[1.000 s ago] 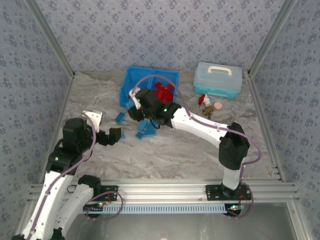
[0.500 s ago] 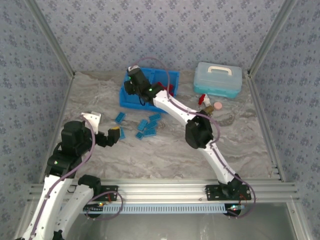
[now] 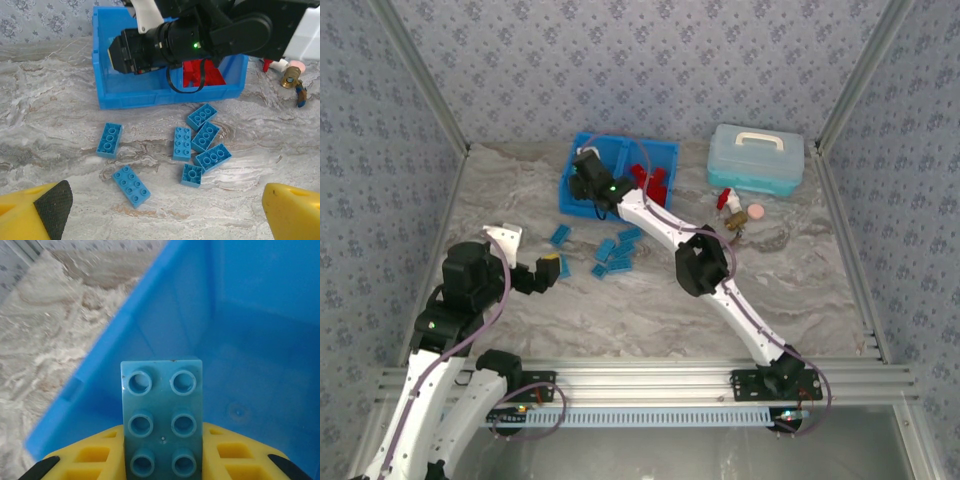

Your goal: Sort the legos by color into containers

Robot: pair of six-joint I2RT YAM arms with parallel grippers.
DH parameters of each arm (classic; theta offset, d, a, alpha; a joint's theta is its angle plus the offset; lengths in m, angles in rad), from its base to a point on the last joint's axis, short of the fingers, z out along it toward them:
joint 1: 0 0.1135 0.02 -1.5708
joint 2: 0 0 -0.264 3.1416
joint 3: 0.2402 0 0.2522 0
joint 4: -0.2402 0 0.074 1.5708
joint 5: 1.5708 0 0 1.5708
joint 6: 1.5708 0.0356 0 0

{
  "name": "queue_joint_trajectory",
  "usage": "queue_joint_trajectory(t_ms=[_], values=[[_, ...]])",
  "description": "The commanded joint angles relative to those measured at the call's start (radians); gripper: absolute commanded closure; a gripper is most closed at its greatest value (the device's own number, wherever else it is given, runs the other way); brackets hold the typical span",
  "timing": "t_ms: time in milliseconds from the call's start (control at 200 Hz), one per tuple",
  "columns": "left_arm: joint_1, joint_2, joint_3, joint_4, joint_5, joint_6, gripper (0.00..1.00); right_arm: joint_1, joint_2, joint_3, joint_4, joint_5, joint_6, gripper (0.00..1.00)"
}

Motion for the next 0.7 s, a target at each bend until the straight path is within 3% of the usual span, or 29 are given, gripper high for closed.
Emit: queue_joint_trajectory(t_ms=[0, 140, 420, 555, 695], values=[[0.008, 0.004, 0.003, 0.028, -0.007, 0.018, 0.01, -0.008, 0.030, 0.034, -0.032, -0.005, 0.030, 0.65], [0.009, 0.009, 0.003, 0.030, -0.010, 0.020, 0.01, 0.001, 0.019, 0.037, -0.040, -0.033, 0.007, 0.55], [0.009, 0.019, -0.003, 0.030, -0.029, 0.023, 0.01, 0.020, -0.126, 0.038, -0.065, -0.041, -0.024, 0.53], [0.009, 0.035, -0.007, 0.023, -0.086, 0.022, 0.01, 0.031, -0.277, -0.003, -0.103, -0.074, -0.053, 0.52], [0.008, 0.129, 0.060, -0.033, -0.125, -0.034, 0.01, 0.051, -0.494, -0.193, -0.088, -0.097, -0.146, 0.50]])
